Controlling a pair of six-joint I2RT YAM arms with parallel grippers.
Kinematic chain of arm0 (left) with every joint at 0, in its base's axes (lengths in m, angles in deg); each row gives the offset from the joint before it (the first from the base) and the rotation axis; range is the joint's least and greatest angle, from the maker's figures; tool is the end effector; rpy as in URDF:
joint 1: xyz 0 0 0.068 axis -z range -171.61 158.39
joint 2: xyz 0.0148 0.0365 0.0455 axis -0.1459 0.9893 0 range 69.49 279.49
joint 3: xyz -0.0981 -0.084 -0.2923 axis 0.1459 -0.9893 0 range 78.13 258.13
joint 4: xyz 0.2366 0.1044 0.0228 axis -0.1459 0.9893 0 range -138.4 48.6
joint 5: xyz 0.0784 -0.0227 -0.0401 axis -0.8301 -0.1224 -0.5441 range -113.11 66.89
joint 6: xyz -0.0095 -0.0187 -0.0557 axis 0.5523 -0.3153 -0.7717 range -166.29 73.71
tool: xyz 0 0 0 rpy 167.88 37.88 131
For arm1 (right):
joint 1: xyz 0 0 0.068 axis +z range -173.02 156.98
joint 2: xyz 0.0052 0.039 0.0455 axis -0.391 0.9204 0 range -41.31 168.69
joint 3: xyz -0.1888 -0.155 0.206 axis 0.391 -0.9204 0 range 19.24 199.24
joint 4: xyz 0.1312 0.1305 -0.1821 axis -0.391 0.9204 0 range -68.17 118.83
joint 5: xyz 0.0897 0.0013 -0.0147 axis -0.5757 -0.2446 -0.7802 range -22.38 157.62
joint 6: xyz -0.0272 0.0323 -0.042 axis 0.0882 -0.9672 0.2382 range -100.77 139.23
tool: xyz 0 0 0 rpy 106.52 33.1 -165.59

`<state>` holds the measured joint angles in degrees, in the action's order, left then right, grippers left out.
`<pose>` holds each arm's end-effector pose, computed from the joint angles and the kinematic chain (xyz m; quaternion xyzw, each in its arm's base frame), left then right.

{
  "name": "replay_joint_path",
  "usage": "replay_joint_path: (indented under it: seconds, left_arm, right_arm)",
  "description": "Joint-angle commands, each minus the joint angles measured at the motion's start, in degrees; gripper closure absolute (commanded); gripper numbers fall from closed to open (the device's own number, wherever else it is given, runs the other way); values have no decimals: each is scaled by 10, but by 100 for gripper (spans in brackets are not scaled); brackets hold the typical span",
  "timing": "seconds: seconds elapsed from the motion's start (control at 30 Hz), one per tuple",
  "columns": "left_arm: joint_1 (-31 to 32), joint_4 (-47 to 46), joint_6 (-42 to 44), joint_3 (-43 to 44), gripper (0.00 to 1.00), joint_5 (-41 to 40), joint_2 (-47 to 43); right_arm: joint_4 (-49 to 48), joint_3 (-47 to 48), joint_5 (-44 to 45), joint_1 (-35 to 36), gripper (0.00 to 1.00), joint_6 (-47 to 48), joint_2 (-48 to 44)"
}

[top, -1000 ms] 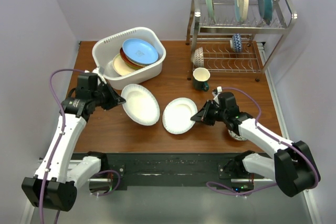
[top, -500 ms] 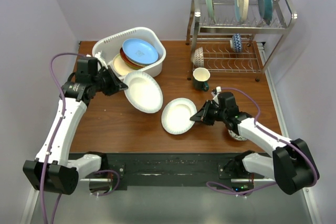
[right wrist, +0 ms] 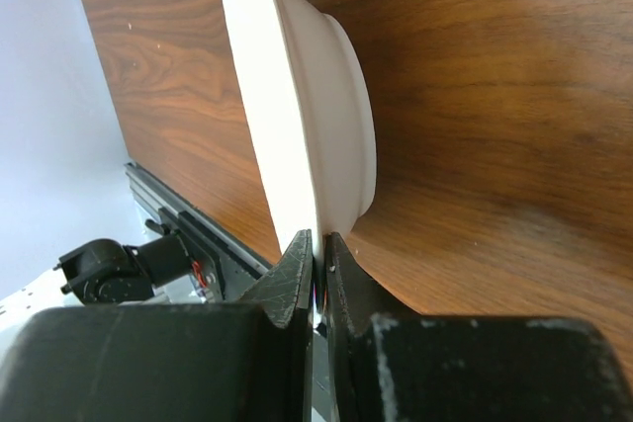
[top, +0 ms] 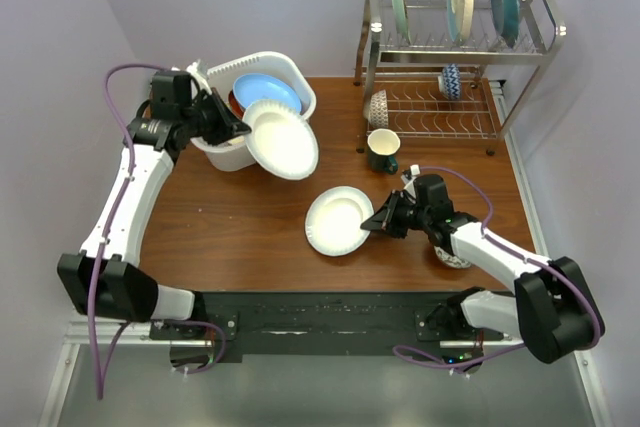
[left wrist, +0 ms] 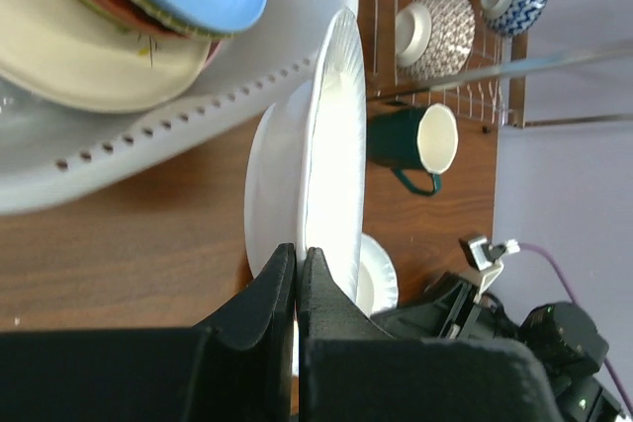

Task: Place the plates into the plastic bin on the countertop
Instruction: Place the plate in the plastic bin.

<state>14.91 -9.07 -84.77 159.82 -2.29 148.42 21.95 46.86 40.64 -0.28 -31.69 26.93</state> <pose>0.2885 -0.0485 0.4230 -0.1637 0.8670 -0.3183 0.3467 0.1892 0.1007 0.2170 0.1209 0.8810 0.4126 0.1972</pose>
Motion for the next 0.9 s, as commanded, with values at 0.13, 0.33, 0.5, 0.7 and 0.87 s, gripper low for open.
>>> replay_joint_path:
  seconds: [0.13,0.33,0.5,0.7,0.87]
  left_arm:
    - [-34,-137,-39,124,100,68,67]
    - [-65,-202,-77,129,100,106,101]
    - [-82,-228,-88,131,100,108,122]
    - [-92,-288,-118,110,100,117,133]
    - [-99,-319,-131,109,100,125,155]
  right_arm:
    - [-30,2,-20,-2,100,13,18]
    - [-39,-4,-24,-2,100,13,27]
    - [-39,-2,-25,-2,100,15,31]
    - [-43,-6,-28,-3,100,16,34]
    - [-43,-10,-28,-3,99,17,34]
